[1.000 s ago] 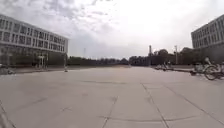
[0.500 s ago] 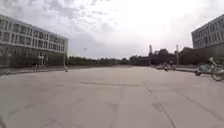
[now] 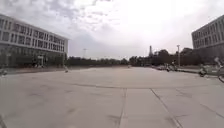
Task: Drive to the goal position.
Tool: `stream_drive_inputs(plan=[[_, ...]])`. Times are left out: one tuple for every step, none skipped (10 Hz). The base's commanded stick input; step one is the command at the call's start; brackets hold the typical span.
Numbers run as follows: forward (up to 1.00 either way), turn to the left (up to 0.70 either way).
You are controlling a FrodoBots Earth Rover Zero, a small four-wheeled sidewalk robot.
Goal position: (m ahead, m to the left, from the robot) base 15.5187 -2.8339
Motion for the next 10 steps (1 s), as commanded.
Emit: stream_drive_inputs(plan=[[0.7, 0.0], [0.7, 0.0], [0.7, 0.0], [0.7, 0.0], [0.7, 0.0], [0.7, 0.0], [0.7, 0.0], [0.7, 0.0], [0.7, 0.0], [0.7, 0.0]])
